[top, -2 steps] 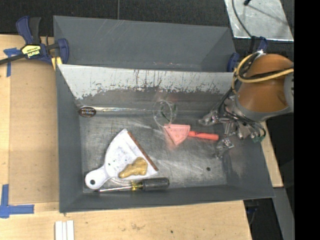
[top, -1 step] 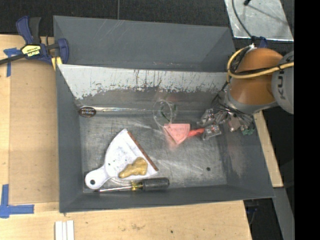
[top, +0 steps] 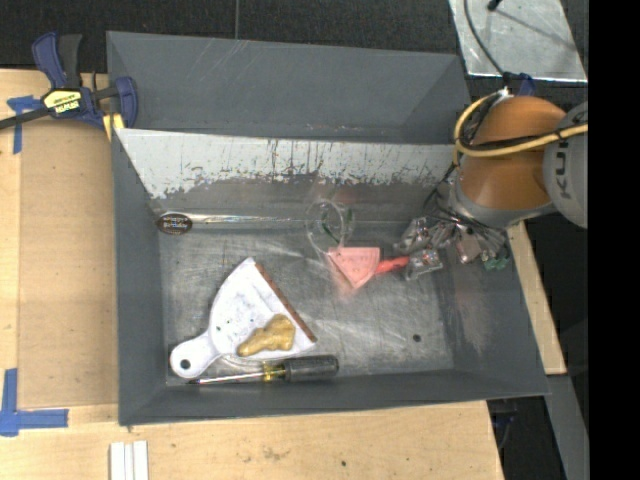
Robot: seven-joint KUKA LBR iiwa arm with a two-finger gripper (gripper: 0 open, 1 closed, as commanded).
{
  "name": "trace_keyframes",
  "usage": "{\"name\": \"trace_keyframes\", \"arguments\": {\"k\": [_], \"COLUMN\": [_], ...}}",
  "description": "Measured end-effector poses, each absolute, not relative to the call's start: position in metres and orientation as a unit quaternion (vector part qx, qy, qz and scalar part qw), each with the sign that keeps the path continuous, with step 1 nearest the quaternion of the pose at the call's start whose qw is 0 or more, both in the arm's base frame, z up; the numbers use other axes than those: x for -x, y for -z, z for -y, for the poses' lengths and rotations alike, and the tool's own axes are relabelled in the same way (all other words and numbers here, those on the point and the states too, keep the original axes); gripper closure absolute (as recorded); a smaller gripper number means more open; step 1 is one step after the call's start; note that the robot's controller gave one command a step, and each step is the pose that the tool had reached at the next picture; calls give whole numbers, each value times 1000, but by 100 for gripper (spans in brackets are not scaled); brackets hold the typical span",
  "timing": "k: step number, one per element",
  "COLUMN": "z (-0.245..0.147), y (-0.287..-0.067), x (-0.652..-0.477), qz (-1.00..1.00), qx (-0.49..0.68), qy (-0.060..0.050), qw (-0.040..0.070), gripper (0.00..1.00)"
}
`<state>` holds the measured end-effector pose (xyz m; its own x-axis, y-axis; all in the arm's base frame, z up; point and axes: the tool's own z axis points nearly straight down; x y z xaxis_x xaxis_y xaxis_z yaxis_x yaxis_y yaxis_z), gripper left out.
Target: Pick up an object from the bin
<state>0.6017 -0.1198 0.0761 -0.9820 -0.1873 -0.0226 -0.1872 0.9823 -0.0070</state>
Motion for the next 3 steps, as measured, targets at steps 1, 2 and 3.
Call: {"name": "trace_keyframes", "arguments": {"k": [1, 2, 3], "z": [70, 70, 64], "y": [-198, -198, -245], "x": [-602, -602, -606], "qz": [-988, -988, -989], "qx": [155, 155, 149], "qy": [0, 0, 0], "qw": [2, 2, 0], "gripper": [100, 100, 100]}}
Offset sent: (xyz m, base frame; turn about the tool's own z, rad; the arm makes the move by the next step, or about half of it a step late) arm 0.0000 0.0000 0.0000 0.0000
